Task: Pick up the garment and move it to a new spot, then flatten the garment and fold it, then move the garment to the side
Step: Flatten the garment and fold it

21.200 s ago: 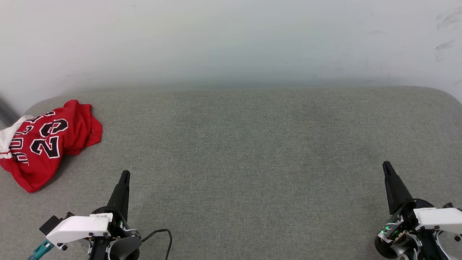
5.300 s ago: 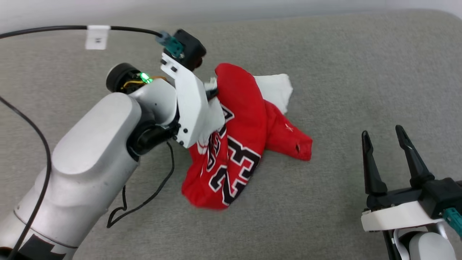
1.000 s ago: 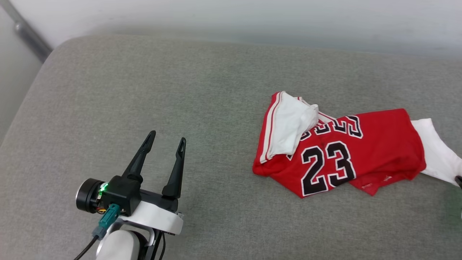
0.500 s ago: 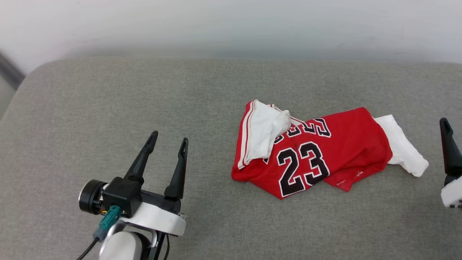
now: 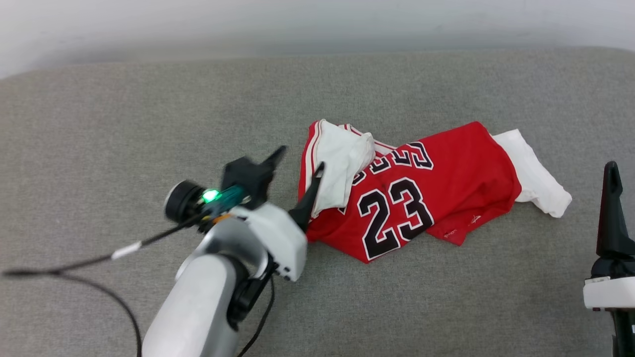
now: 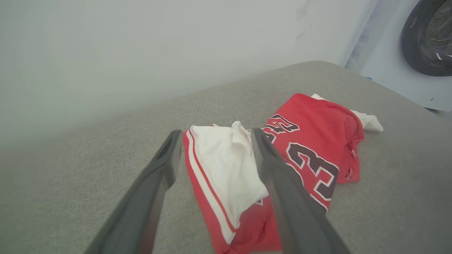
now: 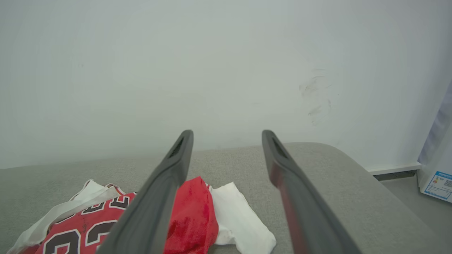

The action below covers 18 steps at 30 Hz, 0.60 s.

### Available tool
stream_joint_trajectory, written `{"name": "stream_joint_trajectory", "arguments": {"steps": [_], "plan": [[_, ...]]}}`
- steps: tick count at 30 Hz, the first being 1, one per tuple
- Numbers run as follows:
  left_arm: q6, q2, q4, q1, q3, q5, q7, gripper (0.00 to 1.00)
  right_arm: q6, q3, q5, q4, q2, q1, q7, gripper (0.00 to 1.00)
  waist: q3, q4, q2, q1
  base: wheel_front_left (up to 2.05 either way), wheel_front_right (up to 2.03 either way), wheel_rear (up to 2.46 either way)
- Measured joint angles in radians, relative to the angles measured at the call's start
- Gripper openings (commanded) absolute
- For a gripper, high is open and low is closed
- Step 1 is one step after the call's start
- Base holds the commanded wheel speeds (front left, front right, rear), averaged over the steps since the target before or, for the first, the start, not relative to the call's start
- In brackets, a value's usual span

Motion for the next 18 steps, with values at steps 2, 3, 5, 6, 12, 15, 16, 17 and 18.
{"name": "stream_joint_trajectory", "arguments": {"steps": [2, 3, 5, 6, 12, 15, 16, 17, 18], "plan": [[-0.001, 0.012, 0.006, -0.058, -0.053, -0.016, 0.095, 1.00, 0.000, 0.006, -0.016, -0.002, 0.007, 0.000, 0.005, 1.00, 0.014, -0.006, 0.0000, 0.0000, 0.00, 0.00, 0.00], [-0.002, 0.016, 0.008, -0.089, -0.072, -0.036, 0.140, 1.00, 0.000, 0.009, -0.039, -0.002, 0.008, 0.001, 0.006, 1.00, 0.022, -0.009, 0.0000, 0.0001, 0.00, 0.00, 0.00], [-0.002, 0.026, 0.021, -0.139, -0.110, -0.076, 0.227, 1.00, 0.000, 0.004, -0.077, 0.005, 0.008, 0.002, 0.000, 1.00, 0.037, -0.015, 0.0000, 0.0000, 0.00, 0.00, 0.00], [-0.002, 0.032, 0.029, -0.161, -0.126, -0.087, 0.268, 1.00, 0.000, 0.002, -0.075, 0.010, 0.012, 0.002, -0.002, 1.00, 0.045, -0.019, 0.0000, 0.0000, 0.00, 0.00, 0.00], [-0.002, 0.070, 0.080, -0.272, -0.218, -0.201, 0.436, 1.00, 0.000, 0.010, -0.081, 0.030, 0.022, -0.017, -0.019, 1.00, 0.098, -0.038, 0.0000, 0.0001, 0.00, 0.00, 0.00], [-0.002, 0.088, 0.117, -0.311, -0.230, -0.222, 0.462, 1.00, 0.000, 0.011, -0.081, 0.042, 0.025, -0.024, -0.028, 1.00, 0.122, -0.046, 0.0000, 0.0001, 0.00, 0.00, 0.00], [-0.002, 0.091, 0.130, -0.324, -0.229, -0.223, 0.462, 1.00, 0.000, 0.014, -0.081, 0.047, 0.026, -0.025, -0.030, 1.00, 0.129, -0.049, 0.0000, 0.0001, 0.00, 0.00, 0.00], [-0.002, 0.095, 0.143, -0.334, -0.227, -0.222, 0.461, 1.00, 0.000, 0.016, -0.081, 0.051, 0.027, -0.025, -0.032, 1.00, 0.136, -0.050, 0.0000, 0.0001, 0.00, 0.00, 0.00], [-0.002, 0.095, 0.143, -0.334, -0.227, -0.222, 0.461, 1.00, 0.000, 0.016, -0.081, 0.051, 0.027, -0.025, -0.032, 1.00, 0.136, -0.050, 0.0000, 0.0001, 0.00, 0.00, 0.00]]}}
